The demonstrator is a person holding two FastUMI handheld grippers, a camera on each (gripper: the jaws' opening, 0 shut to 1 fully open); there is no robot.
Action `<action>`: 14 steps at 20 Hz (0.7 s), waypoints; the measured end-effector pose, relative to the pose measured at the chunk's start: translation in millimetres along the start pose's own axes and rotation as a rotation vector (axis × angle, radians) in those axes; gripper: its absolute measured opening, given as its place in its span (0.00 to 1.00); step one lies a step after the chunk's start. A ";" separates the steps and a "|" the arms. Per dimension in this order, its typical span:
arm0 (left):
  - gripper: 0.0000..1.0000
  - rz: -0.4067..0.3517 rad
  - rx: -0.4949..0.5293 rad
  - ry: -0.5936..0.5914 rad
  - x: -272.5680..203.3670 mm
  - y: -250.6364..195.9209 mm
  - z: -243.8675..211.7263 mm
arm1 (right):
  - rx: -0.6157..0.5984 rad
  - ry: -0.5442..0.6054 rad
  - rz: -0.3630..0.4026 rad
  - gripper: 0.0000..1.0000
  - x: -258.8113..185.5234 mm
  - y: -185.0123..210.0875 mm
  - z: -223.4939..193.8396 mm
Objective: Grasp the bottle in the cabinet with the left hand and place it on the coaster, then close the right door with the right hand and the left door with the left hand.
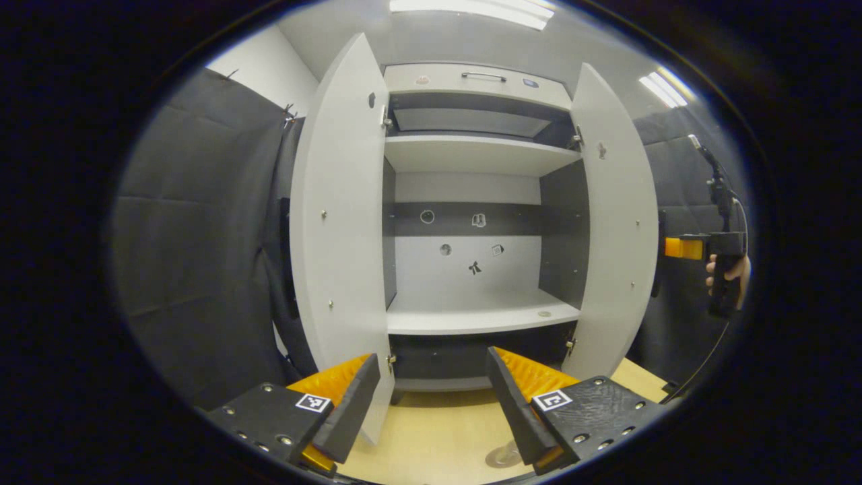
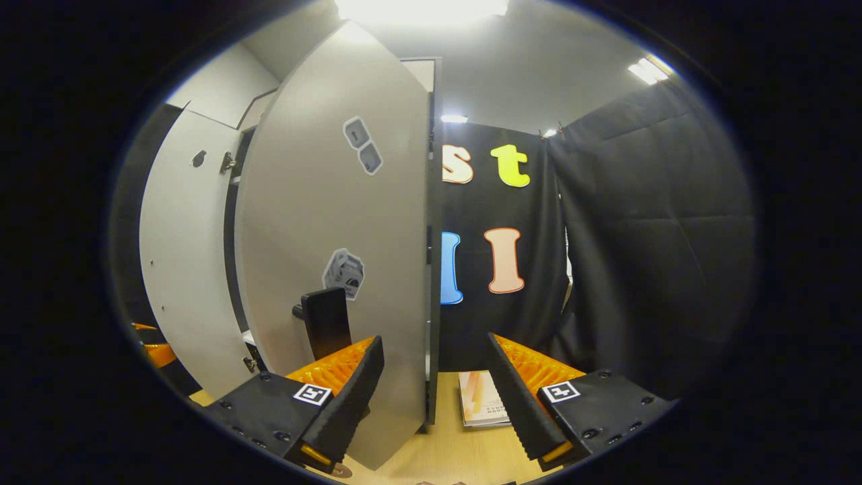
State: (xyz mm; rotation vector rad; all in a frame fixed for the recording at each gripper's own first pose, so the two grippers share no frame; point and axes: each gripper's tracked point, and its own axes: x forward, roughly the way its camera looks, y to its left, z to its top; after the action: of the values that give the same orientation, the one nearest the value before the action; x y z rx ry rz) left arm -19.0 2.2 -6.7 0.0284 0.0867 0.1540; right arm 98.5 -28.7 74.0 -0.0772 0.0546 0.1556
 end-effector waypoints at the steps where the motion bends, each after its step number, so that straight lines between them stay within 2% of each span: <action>1: 0.93 -0.004 -0.004 0.004 -2.6 2.3 -2.4 | -0.024 -0.004 0.010 0.97 3.3 9.9 3.0; 2: 0.93 -0.003 -0.008 0.010 -4.9 5.4 -4.5 | -0.036 -0.008 0.023 0.97 6.8 20.4 4.5; 3: 0.93 0.004 -0.010 0.016 -6.8 10.0 -9.4 | -0.037 -0.012 0.044 0.92 9.5 31.4 4.2; 4: 0.93 0.013 -0.012 0.021 -9.2 14.5 -11.9 | -0.029 -0.009 0.067 0.98 13.9 44.2 4.3; 8: 0.93 0.064 -0.028 0.021 -20.5 38.8 -13.6 | 0.030 0.034 0.114 1.00 23.7 79.9 -8.4; 11: 0.93 0.058 -0.061 -0.009 -33.9 55.0 -11.8 | 0.053 0.064 0.146 1.00 22.6 93.7 -22.0; 12: 0.93 0.070 -0.065 -0.011 -36.0 65.5 -12.6 | 0.051 0.083 0.142 0.96 23.4 93.6 -28.4; 13: 0.94 0.090 -0.066 -0.008 -37.6 77.5 -14.6 | 0.055 0.096 0.137 1.00 23.9 93.4 -32.6; 14: 0.94 0.112 -0.067 -0.004 -39.2 91.5 -16.5 | 0.065 0.102 0.136 0.97 23.9 95.8 -35.6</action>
State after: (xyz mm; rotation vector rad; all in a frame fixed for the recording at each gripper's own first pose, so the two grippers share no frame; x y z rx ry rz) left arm -72.9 86.9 -16.7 -0.0334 0.0759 0.2685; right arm 105.4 66.5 30.2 -0.0167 0.1665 0.2853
